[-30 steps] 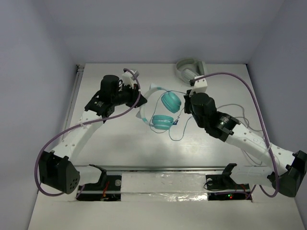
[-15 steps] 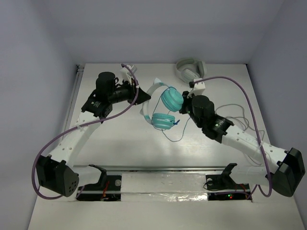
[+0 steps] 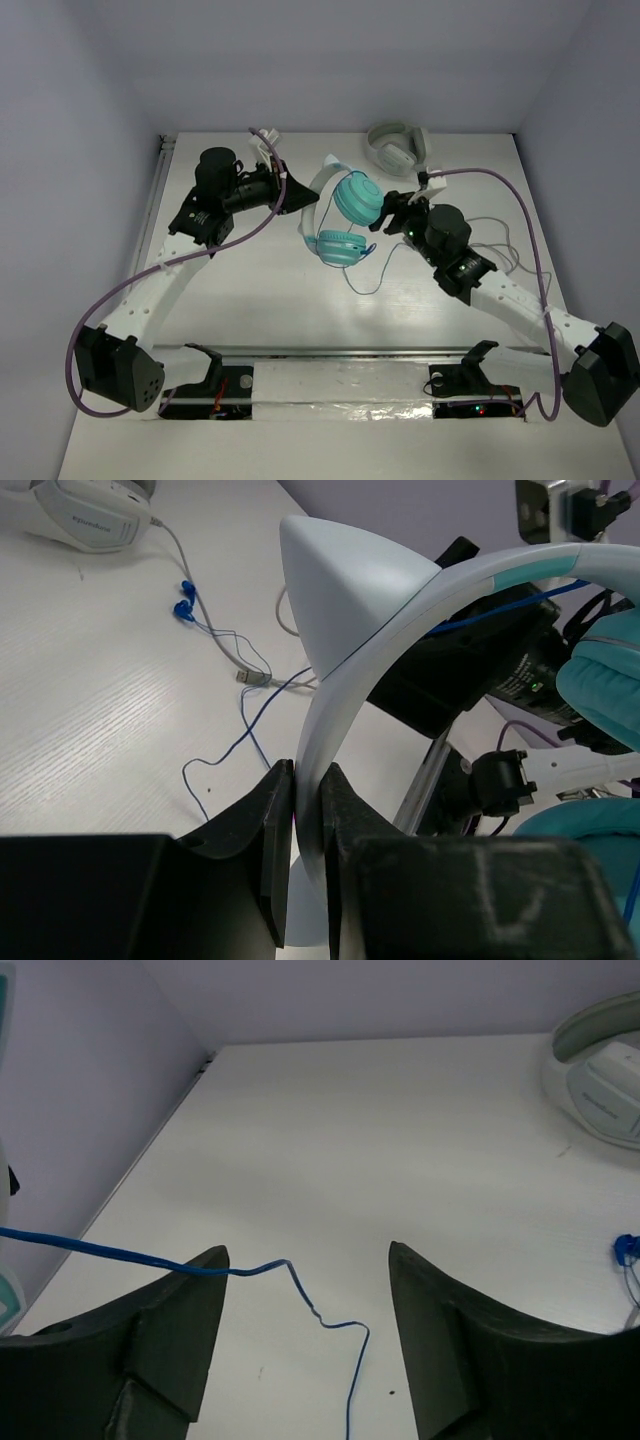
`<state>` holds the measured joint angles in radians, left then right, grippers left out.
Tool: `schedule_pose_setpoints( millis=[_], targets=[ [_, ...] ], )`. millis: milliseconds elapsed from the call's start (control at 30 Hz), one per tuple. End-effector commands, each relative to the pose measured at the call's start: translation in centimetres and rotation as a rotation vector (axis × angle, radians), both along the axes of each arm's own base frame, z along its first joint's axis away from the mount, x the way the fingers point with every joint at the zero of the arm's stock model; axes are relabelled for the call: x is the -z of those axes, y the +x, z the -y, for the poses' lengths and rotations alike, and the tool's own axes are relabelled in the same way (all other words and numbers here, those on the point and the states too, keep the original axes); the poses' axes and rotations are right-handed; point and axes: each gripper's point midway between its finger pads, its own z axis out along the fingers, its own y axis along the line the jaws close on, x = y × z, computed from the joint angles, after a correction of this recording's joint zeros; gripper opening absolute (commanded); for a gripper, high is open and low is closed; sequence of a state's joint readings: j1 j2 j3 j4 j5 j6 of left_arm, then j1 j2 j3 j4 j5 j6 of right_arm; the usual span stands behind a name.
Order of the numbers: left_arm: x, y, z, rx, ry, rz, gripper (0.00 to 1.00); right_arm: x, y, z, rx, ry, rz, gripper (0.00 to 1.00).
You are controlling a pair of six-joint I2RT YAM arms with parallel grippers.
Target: Wrap the headphones
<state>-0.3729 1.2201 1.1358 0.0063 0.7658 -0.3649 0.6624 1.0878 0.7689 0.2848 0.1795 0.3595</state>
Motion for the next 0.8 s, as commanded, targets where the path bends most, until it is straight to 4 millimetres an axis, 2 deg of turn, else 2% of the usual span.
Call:
schedule_pose_setpoints(
  millis=[0,100,133,200,267,333,367,567,633,700,767],
  targets=[
    [-5.2,-1.2,0.0,0.021,-0.102,0.107,0.00,-2.7,-1.0,-2.2,-0.153,0.109,0.107,0.72],
    [-5.9,-0.9,-0.4,-0.008,-0.118,0.104,0.00,-0.7,-0.3,-3.6,-0.194,0.085,0.071,0.73],
    [-6.1,-0.8,-0.4,-0.016,-0.123,0.104,0.00,0.9,0.2,-4.0,-0.197,0.071,0.042,0.74],
    [-6.8,-0.7,-0.4,-0.026,-0.145,0.106,0.00,1.4,0.7,-4.4,-0.208,0.084,0.049,0.74],
    [-7.2,-0.7,-0.5,-0.039,-0.154,0.106,0.00,3.6,1.2,-4.9,-0.213,0.079,0.012,0.74],
    [-8.0,-0.4,-1.0,-0.068,-0.165,0.107,0.00,4.7,1.6,-5.5,-0.224,0.085,0.002,0.73],
    [-8.2,-0.3,-1.0,-0.075,-0.169,0.105,0.00,6.6,2.0,-5.8,-0.222,0.070,-0.032,0.73],
    [-9.3,0.4,-1.6,-0.117,-0.202,0.088,0.00,9.9,2.6,-6.9,-0.247,0.091,-0.056,0.71],
    [-9.5,0.4,-1.6,-0.120,-0.217,0.081,0.00,11.7,2.8,-7.4,-0.257,0.081,-0.085,0.70],
    [-9.9,0.4,-1.5,-0.117,-0.230,0.087,0.00,12.4,2.9,-7.8,-0.269,0.089,-0.090,0.70],
    [-10.1,0.5,-1.5,-0.119,-0.238,0.082,0.00,14.3,3.4,-7.8,-0.250,0.086,-0.122,0.69]
  ],
)
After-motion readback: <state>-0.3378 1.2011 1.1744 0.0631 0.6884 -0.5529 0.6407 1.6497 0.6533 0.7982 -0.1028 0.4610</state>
